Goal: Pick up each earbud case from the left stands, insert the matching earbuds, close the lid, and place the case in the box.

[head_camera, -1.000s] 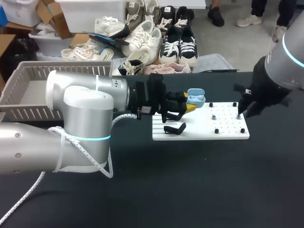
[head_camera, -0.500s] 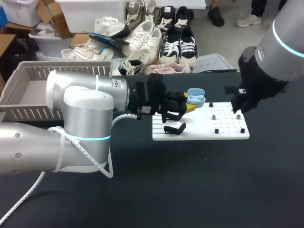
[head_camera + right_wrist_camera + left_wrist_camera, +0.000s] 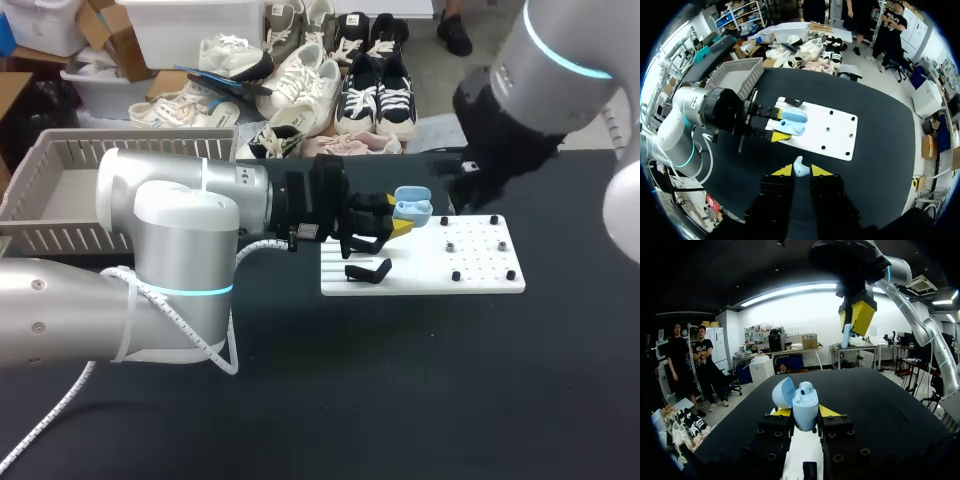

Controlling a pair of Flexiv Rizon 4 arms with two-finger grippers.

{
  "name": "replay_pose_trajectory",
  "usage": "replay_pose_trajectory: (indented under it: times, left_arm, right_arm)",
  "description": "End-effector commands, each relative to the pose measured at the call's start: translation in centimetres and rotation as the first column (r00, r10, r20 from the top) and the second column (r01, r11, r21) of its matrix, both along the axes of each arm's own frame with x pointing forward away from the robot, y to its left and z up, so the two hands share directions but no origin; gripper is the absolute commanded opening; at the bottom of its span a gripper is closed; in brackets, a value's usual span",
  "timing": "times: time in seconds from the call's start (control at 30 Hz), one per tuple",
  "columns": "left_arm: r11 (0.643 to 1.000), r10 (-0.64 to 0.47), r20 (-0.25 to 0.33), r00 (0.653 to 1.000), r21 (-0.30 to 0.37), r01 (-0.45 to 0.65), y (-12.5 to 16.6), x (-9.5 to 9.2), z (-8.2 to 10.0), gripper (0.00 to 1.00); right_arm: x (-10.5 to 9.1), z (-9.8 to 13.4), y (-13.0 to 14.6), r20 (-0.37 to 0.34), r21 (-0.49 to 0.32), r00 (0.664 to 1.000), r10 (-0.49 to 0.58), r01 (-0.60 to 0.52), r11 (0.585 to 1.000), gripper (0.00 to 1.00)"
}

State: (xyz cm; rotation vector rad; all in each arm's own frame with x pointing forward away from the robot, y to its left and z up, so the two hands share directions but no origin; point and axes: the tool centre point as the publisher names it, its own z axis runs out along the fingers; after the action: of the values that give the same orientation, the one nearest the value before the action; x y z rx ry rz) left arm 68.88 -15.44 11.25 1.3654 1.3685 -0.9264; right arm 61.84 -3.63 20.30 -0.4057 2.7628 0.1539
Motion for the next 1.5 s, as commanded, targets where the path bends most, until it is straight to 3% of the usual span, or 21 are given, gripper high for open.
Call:
replay_pose_trajectory:
  times: [0.03, 0.3, 0.6, 1.5]
  left_arm:
    - [1.0, 0.002, 0.001, 1.0, -0.002, -0.002, 0.0, -0.1, 0.0, 0.0]
    - [1.0, 0.002, 0.001, 1.0, -0.002, -0.002, 0.0, -0.1, 0.0, 0.0]
    - [1.0, 0.002, 0.001, 1.0, -0.002, -0.002, 0.0, -0.1, 0.0, 0.0]
    - [1.0, 0.002, 0.001, 1.0, -0.002, -0.002, 0.0, -0.1, 0.0, 0.0]
  right_arm:
    - [1.3, 0.1, 1.9, -0.038, -0.03, 0.999, 0.021, -0.022, 0.999, 0.0]
    - [3.4, -0.2, 3.6, -0.068, -0.024, 0.994, 0.085, -0.087, 0.996, 0.0]
    - [5.1, -0.9, 3.9, -0.104, -0.098, 0.981, 0.161, -0.172, 0.98, 0.0]
    - [5.2, -3.1, 3.7, -0.104, -0.104, 0.976, 0.192, -0.203, 0.974, 0.0]
